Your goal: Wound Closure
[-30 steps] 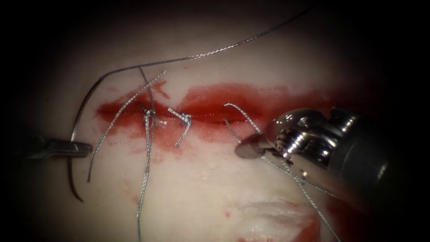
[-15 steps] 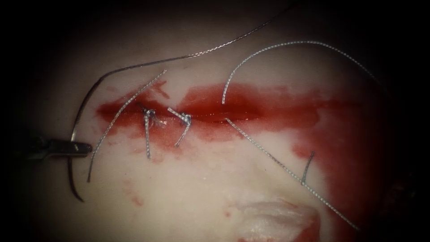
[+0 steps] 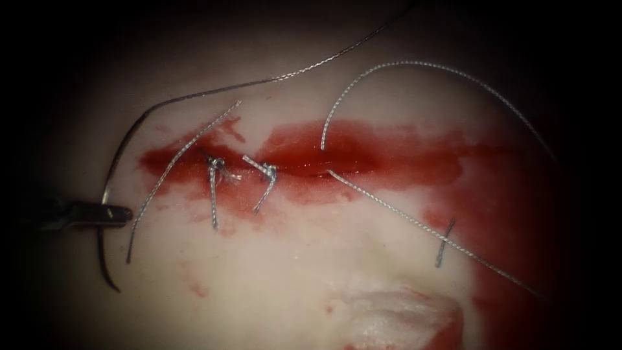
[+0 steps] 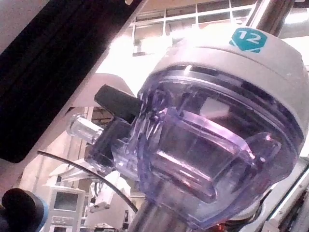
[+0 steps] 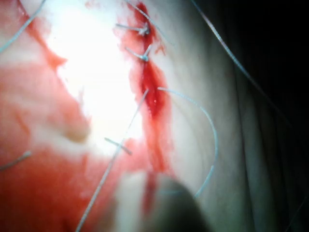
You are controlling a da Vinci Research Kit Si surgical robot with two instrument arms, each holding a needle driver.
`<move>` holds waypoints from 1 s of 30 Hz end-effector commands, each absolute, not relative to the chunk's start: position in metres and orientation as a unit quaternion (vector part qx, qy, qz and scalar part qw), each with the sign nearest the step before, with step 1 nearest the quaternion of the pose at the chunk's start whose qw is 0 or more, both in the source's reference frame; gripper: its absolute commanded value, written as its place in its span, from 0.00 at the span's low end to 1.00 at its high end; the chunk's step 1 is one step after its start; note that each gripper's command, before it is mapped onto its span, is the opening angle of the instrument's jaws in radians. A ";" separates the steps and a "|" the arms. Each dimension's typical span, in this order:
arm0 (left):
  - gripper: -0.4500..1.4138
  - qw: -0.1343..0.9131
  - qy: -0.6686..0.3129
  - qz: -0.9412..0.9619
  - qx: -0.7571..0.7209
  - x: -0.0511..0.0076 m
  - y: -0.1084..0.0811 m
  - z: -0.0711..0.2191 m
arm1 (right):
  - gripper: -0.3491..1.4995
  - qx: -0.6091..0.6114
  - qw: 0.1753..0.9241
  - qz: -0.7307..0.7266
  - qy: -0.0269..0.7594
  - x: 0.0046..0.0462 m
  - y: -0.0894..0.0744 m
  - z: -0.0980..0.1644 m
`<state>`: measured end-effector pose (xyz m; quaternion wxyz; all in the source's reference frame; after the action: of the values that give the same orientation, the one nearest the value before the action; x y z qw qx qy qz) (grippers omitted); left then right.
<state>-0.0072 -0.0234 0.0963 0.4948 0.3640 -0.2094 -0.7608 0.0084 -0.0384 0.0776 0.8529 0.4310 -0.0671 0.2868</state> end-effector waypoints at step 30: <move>0.00 0.493 -0.212 -0.761 0.365 -0.0085 -0.022 0.096 | 0.71 0.173 0.829 0.505 0.166 0.0364 -0.030 0.083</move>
<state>-0.0080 -0.0236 0.0964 0.4933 0.3656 -0.2080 -0.7614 0.0355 -0.0309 0.0834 0.8292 0.1748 0.1625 0.5054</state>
